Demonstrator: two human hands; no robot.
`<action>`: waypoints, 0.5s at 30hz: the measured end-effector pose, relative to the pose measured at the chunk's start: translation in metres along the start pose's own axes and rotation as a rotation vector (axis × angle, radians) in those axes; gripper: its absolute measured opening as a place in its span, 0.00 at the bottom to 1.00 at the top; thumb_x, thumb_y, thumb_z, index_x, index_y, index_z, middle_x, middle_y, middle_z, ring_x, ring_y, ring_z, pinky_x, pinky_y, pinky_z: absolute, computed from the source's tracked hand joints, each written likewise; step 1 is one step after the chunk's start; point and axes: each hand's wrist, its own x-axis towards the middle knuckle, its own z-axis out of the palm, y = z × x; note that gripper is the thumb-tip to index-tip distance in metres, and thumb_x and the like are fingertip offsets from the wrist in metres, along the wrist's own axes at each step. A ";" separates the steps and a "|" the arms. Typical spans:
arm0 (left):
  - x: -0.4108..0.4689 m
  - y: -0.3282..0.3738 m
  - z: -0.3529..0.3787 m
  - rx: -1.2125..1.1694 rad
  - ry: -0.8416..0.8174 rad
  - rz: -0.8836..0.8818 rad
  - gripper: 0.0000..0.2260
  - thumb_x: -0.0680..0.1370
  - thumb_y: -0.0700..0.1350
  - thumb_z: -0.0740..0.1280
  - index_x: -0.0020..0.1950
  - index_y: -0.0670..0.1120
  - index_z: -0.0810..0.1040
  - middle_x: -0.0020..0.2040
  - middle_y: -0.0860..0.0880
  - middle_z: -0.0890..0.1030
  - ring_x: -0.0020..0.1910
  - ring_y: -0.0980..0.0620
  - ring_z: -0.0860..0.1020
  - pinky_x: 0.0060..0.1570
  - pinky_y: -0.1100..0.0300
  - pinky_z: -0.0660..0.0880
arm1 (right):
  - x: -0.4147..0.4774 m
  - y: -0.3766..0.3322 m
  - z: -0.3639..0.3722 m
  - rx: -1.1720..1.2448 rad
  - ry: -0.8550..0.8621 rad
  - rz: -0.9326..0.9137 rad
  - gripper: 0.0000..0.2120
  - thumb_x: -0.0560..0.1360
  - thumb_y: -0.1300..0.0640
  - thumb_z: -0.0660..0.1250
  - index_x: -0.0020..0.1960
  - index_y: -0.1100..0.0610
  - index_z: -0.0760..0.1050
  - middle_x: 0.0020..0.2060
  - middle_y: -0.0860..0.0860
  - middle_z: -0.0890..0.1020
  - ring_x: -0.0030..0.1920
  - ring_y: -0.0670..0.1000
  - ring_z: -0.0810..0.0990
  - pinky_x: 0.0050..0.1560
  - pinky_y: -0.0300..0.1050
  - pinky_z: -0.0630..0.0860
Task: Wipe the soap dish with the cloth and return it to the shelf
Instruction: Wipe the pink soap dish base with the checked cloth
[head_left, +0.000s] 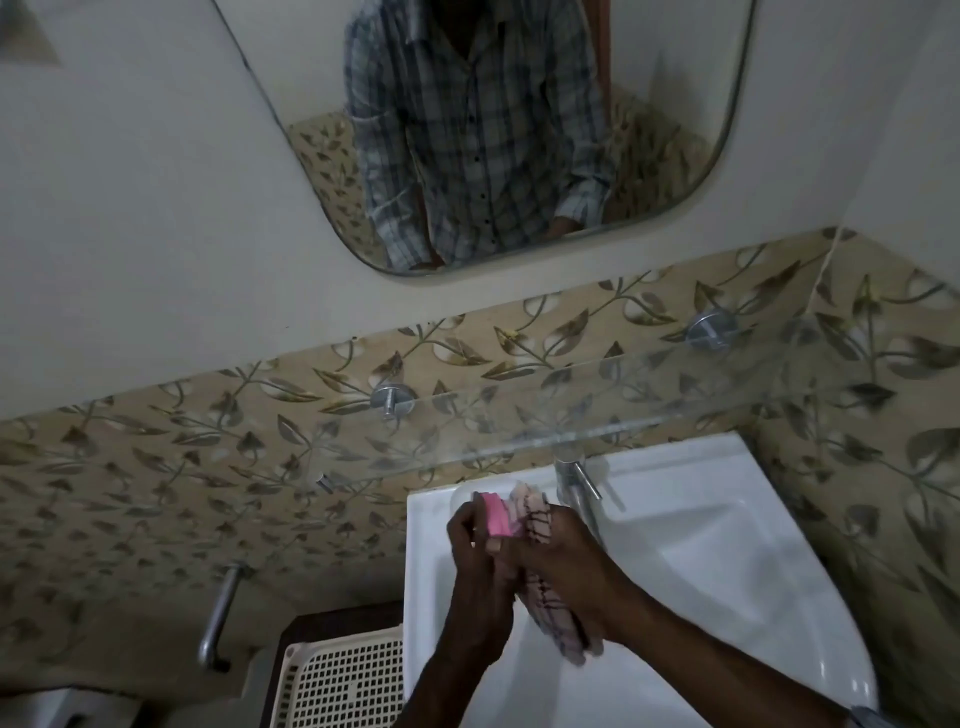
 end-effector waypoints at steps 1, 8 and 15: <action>0.000 0.003 -0.003 0.041 -0.073 0.018 0.30 0.78 0.67 0.60 0.77 0.71 0.50 0.74 0.66 0.62 0.73 0.60 0.69 0.65 0.57 0.76 | -0.002 0.000 -0.003 -0.055 0.019 -0.032 0.09 0.72 0.54 0.73 0.46 0.60 0.82 0.39 0.64 0.85 0.40 0.61 0.85 0.44 0.58 0.82; 0.025 0.034 -0.042 -0.953 -0.164 -1.008 0.47 0.72 0.72 0.56 0.76 0.35 0.65 0.70 0.28 0.73 0.67 0.29 0.72 0.66 0.33 0.65 | -0.005 0.017 -0.045 -1.176 -0.236 -0.866 0.11 0.79 0.54 0.63 0.56 0.55 0.80 0.52 0.50 0.83 0.53 0.52 0.80 0.57 0.49 0.79; 0.023 0.038 0.007 -0.617 0.072 -0.833 0.30 0.79 0.63 0.59 0.61 0.37 0.79 0.45 0.36 0.87 0.41 0.41 0.87 0.39 0.53 0.83 | -0.009 0.038 -0.028 -0.969 -0.218 -0.396 0.12 0.77 0.61 0.60 0.55 0.51 0.78 0.50 0.48 0.82 0.52 0.41 0.78 0.54 0.35 0.72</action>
